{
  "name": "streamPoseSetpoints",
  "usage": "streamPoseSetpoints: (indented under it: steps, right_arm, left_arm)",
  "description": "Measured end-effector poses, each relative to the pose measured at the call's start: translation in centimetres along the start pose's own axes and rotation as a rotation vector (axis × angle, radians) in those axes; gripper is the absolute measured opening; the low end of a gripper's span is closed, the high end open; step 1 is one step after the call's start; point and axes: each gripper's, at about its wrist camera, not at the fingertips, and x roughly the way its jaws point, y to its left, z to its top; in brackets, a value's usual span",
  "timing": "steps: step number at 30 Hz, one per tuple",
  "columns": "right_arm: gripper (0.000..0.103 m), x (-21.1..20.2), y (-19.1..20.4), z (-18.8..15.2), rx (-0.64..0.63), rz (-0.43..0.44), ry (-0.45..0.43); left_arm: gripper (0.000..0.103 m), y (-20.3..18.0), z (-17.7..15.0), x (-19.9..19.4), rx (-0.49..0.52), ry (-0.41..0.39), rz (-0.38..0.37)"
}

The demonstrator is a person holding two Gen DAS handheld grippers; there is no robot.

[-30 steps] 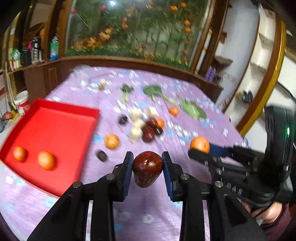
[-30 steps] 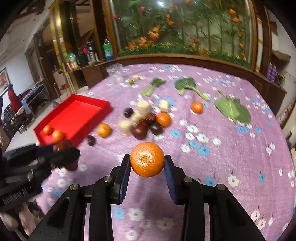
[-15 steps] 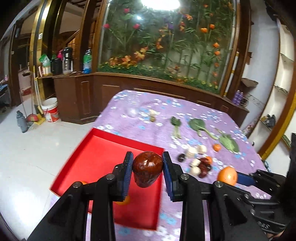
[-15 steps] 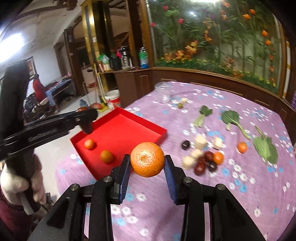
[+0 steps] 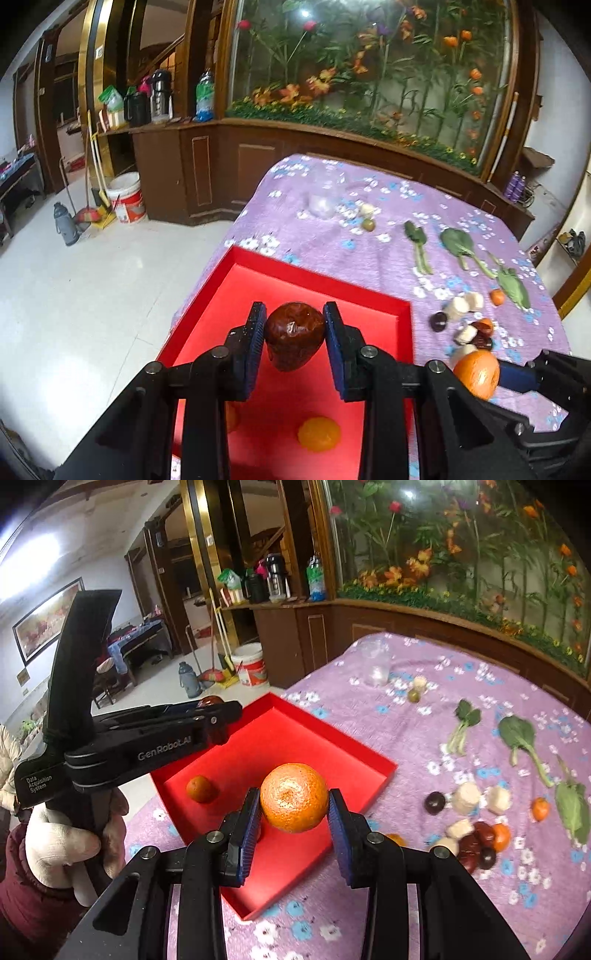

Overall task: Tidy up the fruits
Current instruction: 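Carry the red date and the orange toward the red tray, then open the left gripper to drop the date while the right gripper releases its orange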

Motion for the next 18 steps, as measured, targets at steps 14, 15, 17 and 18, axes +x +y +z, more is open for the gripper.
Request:
streamPoseSetpoints:
  steps: [14, 15, 17, 18]
  right_arm:
    - [0.040, 7.7, -0.8, -0.3, 0.031, 0.017, 0.122]
    - [0.040, 8.1, -0.7, -0.3, 0.028, 0.018, 0.129]
    - [0.040, 9.0, -0.5, -0.3, 0.022, 0.019, 0.140]
    - [0.040, 9.8, -0.4, -0.3, 0.020, 0.020, 0.151]
  left_arm:
    - [0.030, 3.3, -1.0, 8.0, -0.040, 0.151, 0.099]
    - [0.030, 3.3, -1.0, 8.2, -0.039, 0.154, 0.103]
    - [0.030, 3.4, -1.0, 8.4, -0.030, 0.157, 0.115]
    - [0.030, 3.4, -0.9, 8.5, -0.031, 0.163, 0.110]
